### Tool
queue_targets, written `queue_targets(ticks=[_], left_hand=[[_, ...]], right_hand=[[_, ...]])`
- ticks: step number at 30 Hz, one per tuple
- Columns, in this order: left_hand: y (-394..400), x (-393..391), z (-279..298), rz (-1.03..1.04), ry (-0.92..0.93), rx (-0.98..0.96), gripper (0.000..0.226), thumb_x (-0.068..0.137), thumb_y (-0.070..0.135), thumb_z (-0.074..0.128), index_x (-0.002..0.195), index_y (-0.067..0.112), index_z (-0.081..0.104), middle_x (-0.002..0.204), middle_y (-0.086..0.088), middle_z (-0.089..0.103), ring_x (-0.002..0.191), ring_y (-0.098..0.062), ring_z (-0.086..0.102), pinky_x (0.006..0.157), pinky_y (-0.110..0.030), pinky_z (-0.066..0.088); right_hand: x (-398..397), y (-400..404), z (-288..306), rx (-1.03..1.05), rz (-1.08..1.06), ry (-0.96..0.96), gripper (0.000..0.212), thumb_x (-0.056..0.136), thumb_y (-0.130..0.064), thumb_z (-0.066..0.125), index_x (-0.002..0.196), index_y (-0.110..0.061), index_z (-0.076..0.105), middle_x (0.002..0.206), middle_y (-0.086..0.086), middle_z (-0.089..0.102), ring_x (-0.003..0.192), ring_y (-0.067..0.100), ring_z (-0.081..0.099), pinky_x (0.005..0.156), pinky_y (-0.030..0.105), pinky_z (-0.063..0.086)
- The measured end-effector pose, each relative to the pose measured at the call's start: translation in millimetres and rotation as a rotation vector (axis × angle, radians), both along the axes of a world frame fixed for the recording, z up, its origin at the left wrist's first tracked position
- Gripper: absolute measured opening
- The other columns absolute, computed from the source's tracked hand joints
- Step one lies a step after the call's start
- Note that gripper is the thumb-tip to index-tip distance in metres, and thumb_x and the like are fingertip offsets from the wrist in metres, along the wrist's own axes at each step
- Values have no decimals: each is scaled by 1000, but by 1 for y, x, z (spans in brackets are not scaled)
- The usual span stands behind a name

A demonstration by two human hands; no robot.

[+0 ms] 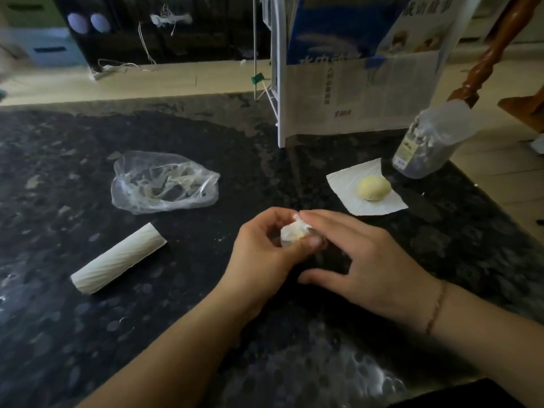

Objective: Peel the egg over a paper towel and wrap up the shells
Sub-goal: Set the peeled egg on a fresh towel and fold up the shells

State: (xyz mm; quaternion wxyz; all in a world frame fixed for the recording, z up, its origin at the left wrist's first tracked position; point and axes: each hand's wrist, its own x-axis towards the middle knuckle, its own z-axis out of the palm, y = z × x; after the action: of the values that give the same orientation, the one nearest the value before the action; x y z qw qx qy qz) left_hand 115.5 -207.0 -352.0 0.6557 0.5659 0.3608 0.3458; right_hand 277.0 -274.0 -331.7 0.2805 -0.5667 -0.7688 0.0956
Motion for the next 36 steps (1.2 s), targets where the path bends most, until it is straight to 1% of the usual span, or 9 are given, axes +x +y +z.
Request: queue_targets(ticks=[3,7,11,15,20,24,28,31,36], left_hand=[[10,0,6,6,215,175,35,69,21,89,93,23,64,88,1,75,81,-18,74,71,-37,62],[45,-18,8,-168,130,-56,44,70,9,87,106,18,63,107,-4,73,93,-25,74,82,-37,61],[66,-43,13,-194,32,-154,41,75,-5,79,109,12,64,110,-6,74,96,-26,74,84,-34,60],[65,-80,33,1,-68,-210,46,70,-3,81,109,16,66,108,-9,75,98,-28,73,82,-34,59],[58,-166,79,305,5,-200,35,71,1,82,98,19,70,102,-5,75,96,-25,73,82,-36,60],[40,-256,127,516,-12,-253,31,73,14,82,99,22,67,102,-5,75,96,-23,74,79,-36,61],[13,-355,174,646,-22,-295,35,77,10,80,104,23,63,107,-6,73,100,-23,73,81,-37,60],[-8,-441,201,735,-109,-322,39,74,13,79,109,20,63,111,-7,71,104,-26,71,84,-37,59],[-31,-563,230,985,-386,-474,23,83,20,67,104,12,67,109,-18,69,97,-30,70,77,-38,57]], right_hand=[[-3,15,-8,108,13,-72,53,76,-20,79,125,-6,62,127,9,58,113,16,59,100,28,46],[9,49,-11,163,155,-59,36,87,-20,69,120,-7,66,115,9,47,93,16,55,79,25,51],[-2,76,-7,155,268,26,35,88,-10,68,122,-8,62,109,4,51,103,2,51,88,13,43],[-51,90,10,181,203,151,30,84,5,70,113,-1,67,104,13,61,99,15,61,87,22,49],[-144,118,62,67,292,200,19,83,0,72,102,-3,74,108,14,66,107,30,60,94,39,49],[-243,129,112,-75,462,77,37,74,-13,81,109,-11,68,122,12,57,111,27,52,99,32,41],[-355,136,154,-111,598,142,18,84,-11,70,101,-5,70,125,11,48,109,25,55,92,34,50],[-441,141,177,-81,729,159,18,86,-11,69,101,-1,73,113,17,60,104,25,59,87,37,52],[-576,135,201,-25,900,197,20,92,-12,64,105,1,72,117,17,63,108,25,62,86,38,53]])
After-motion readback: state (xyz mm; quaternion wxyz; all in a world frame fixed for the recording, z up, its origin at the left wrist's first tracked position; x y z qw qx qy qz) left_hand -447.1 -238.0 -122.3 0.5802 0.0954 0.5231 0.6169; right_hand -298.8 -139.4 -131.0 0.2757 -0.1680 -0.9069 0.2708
